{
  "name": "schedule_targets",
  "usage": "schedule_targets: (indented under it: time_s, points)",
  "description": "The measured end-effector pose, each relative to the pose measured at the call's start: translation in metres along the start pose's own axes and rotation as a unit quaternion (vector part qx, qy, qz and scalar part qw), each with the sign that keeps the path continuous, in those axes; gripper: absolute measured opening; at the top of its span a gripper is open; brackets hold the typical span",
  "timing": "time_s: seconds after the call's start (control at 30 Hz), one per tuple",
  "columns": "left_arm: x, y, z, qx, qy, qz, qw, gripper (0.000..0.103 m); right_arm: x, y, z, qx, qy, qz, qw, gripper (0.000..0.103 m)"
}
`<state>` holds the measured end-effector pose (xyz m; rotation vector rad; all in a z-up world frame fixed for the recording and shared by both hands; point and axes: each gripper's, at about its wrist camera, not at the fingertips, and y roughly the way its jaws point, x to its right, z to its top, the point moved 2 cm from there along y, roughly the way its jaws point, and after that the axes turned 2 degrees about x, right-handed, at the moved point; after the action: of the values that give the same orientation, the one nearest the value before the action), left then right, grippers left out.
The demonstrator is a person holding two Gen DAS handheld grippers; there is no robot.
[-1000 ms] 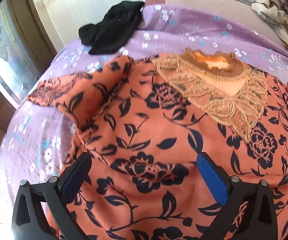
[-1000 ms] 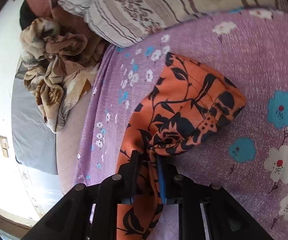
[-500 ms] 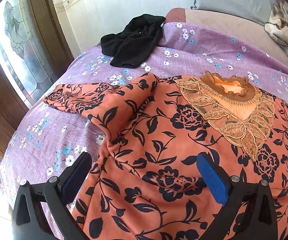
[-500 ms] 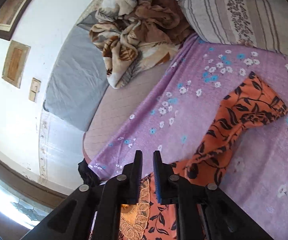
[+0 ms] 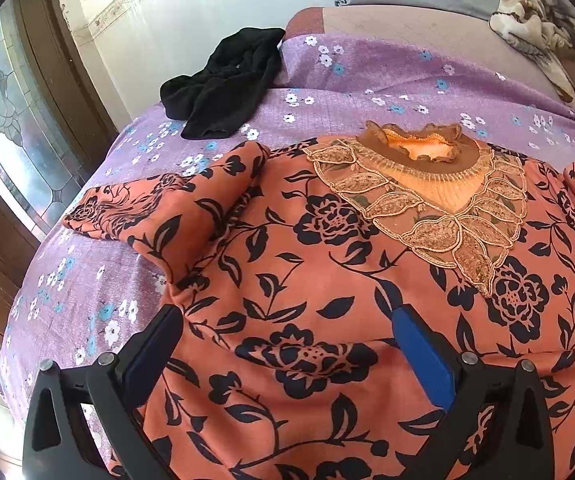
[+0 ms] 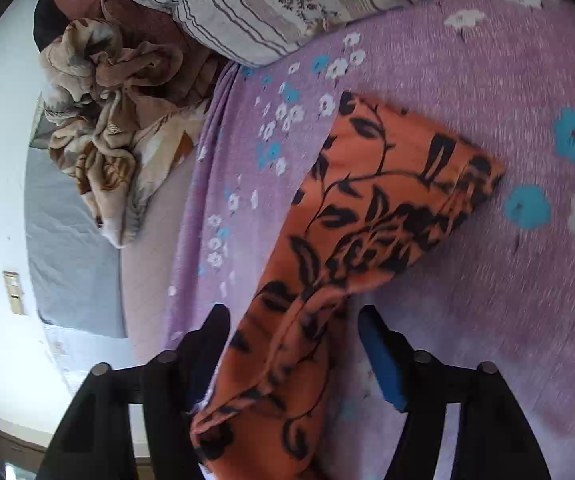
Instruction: Fold small clothes
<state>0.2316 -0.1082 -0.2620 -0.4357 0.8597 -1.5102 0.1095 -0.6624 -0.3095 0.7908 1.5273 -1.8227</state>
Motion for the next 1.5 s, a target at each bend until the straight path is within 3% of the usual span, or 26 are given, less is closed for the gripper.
schedule_targets:
  time_s: [0.03, 0.13, 0.2, 0.27, 0.4, 0.5, 0.6, 0.67, 0.77, 0.8, 0.83, 0.9, 0.97, 1.0, 1.17, 1.2, 1.27, 1.33, 1.4, 1.43, 1.5]
  points:
    - [0.002, 0.002, 0.001, -0.004, -0.001, -0.003, 1.0000, 0.103, 0.007, 0.003, 0.005, 0.009, 0.004, -0.009, 1.000, 0.032]
    - [0.004, 0.004, 0.002, -0.007, -0.002, -0.006, 1.0000, 0.103, 0.016, -0.002, 0.014, 0.042, 0.018, -0.001, 0.999, 0.011]
    - [0.005, 0.003, 0.003, -0.004, -0.003, -0.003, 1.0000, 0.103, -0.005, -0.015, 0.012, 0.066, -0.023, 0.011, 0.998, 0.008]
    - [0.000, 0.001, 0.004, -0.004, -0.012, -0.003, 0.9999, 0.103, -0.041, -0.030, 0.002, 0.085, -0.085, 0.051, 0.991, 0.007]
    - [-0.015, -0.005, 0.007, 0.005, -0.033, 0.003, 0.9994, 0.103, -0.117, -0.061, -0.052, 0.070, -0.199, 0.161, 0.964, 0.007]
    - [-0.032, -0.006, 0.008, 0.006, -0.054, 0.013, 0.9984, 0.103, -0.164, -0.071, -0.117, 0.019, -0.287, 0.222, 0.932, 0.007]
    - [-0.052, -0.005, 0.008, 0.002, -0.079, 0.020, 0.9967, 0.103, -0.195, -0.068, -0.196, -0.075, -0.354, 0.268, 0.893, 0.007]
    - [-0.069, -0.005, 0.008, 0.003, -0.096, 0.030, 0.9949, 0.103, -0.204, -0.055, -0.256, -0.150, -0.390, 0.269, 0.868, 0.007]
    - [-0.094, -0.003, 0.005, 0.001, -0.125, 0.043, 0.9912, 0.103, -0.200, -0.025, -0.332, -0.268, -0.423, 0.238, 0.832, 0.014]
    - [-0.104, -0.001, 0.003, 0.000, -0.136, 0.047, 0.9896, 0.103, -0.193, -0.019, -0.351, -0.293, -0.428, 0.230, 0.824, 0.028]
    - [-0.112, 0.000, 0.002, -0.003, -0.147, 0.048, 0.9879, 0.103, -0.187, -0.013, -0.365, -0.308, -0.429, 0.221, 0.820, 0.053]
    - [-0.126, 0.004, -0.001, -0.009, -0.167, 0.048, 0.9847, 0.103, -0.175, -0.010, -0.379, -0.324, -0.418, 0.220, 0.820, 0.081]
    - [-0.133, 0.007, -0.002, -0.015, -0.183, 0.040, 0.9821, 0.103, -0.173, -0.013, -0.378, -0.322, -0.419, 0.223, 0.819, 0.081]
    - [-0.135, 0.007, -0.002, -0.016, -0.191, 0.032, 0.9810, 0.103, -0.175, -0.015, -0.371, -0.306, -0.421, 0.217, 0.826, 0.081]
    - [-0.122, 0.008, 0.010, -0.007, -0.190, -0.010, 0.9816, 0.102, -0.166, -0.030, -0.322, -0.233, -0.382, 0.171, 0.878, 0.081]
    - [-0.117, 0.010, 0.013, -0.007, -0.187, -0.020, 0.9821, 0.097, -0.161, -0.033, -0.310, -0.221, -0.375, 0.154, 0.887, 0.080]
    - [-0.106, 0.017, 0.016, -0.015, -0.176, -0.036, 0.9836, 0.077, -0.147, -0.037, -0.283, -0.184, -0.362, 0.120, 0.906, 0.078]
    - [-0.095, 0.029, 0.016, -0.039, -0.162, -0.058, 0.9843, 0.047, -0.130, -0.040, -0.248, -0.164, -0.330, 0.102, 0.924, 0.066]
    - [-0.087, 0.042, 0.012, -0.069, -0.163, -0.087, 0.9803, 0.031, -0.113, -0.032, -0.212, -0.161, -0.277, 0.083, 0.944, 0.054]
    - [-0.083, 0.048, 0.010, -0.081, -0.164, -0.096, 0.9785, 0.030, -0.103, -0.029, -0.196, -0.156, -0.254, 0.078, 0.951, 0.045]
    - [-0.075, 0.055, 0.007, -0.094, -0.155, -0.104, 0.9780, 0.030, -0.087, -0.023, -0.171, -0.145, -0.213, 0.064, 0.964, 0.040]
